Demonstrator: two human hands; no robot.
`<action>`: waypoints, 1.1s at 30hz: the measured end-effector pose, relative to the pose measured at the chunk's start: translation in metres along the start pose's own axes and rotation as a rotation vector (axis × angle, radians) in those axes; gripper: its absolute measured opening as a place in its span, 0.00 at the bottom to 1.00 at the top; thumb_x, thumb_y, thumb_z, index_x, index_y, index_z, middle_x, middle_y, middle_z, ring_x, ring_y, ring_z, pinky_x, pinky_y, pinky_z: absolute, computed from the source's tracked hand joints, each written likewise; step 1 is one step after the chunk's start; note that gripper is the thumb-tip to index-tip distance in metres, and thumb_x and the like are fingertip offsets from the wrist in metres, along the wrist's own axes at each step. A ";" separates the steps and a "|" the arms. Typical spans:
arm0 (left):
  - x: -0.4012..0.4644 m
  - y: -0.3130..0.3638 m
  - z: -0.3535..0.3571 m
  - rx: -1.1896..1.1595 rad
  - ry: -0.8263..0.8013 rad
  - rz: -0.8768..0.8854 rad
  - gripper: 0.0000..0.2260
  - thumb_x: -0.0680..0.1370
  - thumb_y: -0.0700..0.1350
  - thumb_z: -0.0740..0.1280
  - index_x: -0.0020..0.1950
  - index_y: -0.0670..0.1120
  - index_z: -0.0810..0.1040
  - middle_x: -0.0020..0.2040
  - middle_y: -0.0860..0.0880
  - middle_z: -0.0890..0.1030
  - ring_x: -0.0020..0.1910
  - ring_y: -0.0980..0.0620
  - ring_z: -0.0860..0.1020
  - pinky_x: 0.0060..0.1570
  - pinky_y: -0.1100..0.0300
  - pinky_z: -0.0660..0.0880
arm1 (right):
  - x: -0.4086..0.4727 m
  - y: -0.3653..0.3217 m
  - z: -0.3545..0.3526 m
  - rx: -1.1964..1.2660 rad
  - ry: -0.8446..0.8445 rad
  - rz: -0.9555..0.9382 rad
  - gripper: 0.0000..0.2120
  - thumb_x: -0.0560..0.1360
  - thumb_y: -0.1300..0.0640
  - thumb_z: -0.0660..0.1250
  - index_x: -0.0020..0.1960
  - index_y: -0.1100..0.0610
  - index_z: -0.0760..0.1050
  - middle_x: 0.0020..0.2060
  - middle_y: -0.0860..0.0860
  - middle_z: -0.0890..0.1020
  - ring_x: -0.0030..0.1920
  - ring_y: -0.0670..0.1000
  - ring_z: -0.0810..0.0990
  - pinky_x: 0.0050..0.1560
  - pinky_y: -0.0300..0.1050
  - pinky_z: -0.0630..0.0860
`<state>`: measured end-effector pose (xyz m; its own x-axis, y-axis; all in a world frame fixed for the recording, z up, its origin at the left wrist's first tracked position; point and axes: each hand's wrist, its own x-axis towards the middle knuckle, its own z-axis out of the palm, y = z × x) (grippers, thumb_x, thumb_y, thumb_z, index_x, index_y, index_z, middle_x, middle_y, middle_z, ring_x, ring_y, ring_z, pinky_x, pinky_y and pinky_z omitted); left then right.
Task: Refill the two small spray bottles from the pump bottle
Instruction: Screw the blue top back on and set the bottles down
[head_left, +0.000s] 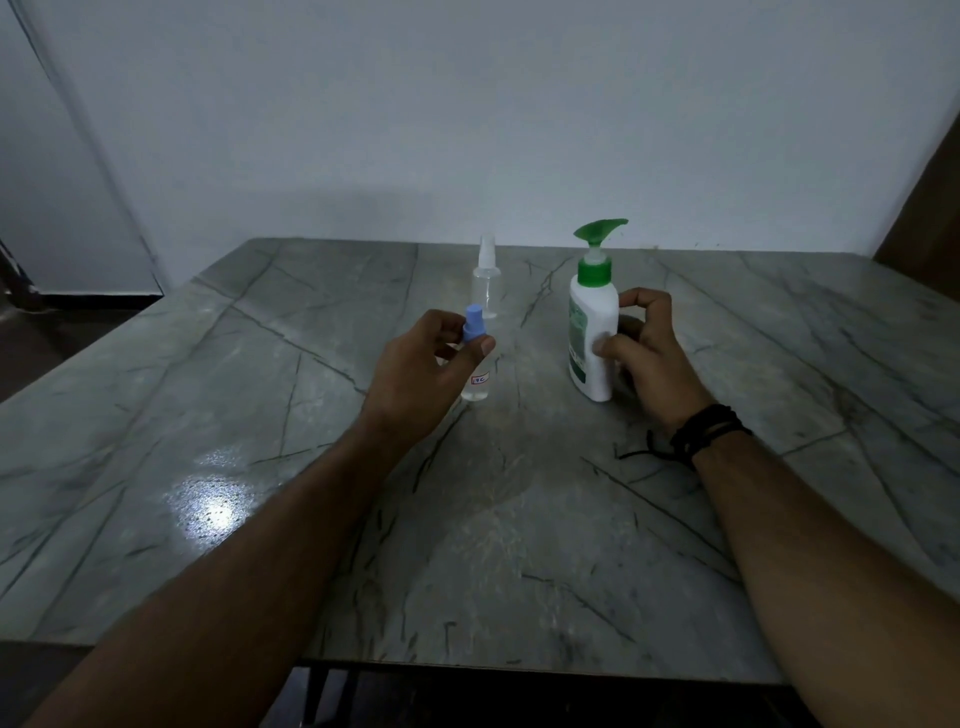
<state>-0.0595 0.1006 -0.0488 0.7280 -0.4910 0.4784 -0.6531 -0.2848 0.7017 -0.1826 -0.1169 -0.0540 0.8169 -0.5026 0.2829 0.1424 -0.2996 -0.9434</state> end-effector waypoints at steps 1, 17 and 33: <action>0.000 0.000 0.000 0.003 -0.001 0.000 0.16 0.77 0.54 0.69 0.60 0.47 0.76 0.50 0.57 0.78 0.44 0.66 0.76 0.40 0.76 0.69 | 0.000 0.000 0.000 -0.013 -0.008 -0.005 0.23 0.71 0.55 0.67 0.61 0.46 0.62 0.58 0.58 0.79 0.57 0.57 0.80 0.61 0.56 0.76; 0.002 -0.004 -0.004 -0.002 -0.090 -0.048 0.19 0.74 0.56 0.71 0.61 0.49 0.74 0.53 0.56 0.77 0.43 0.60 0.78 0.39 0.69 0.71 | -0.003 0.004 0.010 -0.340 0.256 -0.079 0.40 0.60 0.40 0.82 0.61 0.50 0.64 0.55 0.47 0.76 0.55 0.48 0.77 0.55 0.44 0.77; 0.004 -0.016 -0.008 0.275 -0.201 -0.159 0.20 0.73 0.62 0.70 0.58 0.50 0.77 0.50 0.54 0.82 0.47 0.54 0.79 0.49 0.54 0.77 | -0.010 0.003 0.021 -0.607 0.340 0.019 0.41 0.60 0.29 0.76 0.62 0.53 0.69 0.57 0.49 0.82 0.57 0.53 0.81 0.62 0.58 0.76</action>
<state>-0.0448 0.1098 -0.0538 0.7873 -0.5669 0.2423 -0.5866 -0.5678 0.5776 -0.1789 -0.0956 -0.0634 0.5818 -0.7088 0.3989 -0.2894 -0.6387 -0.7129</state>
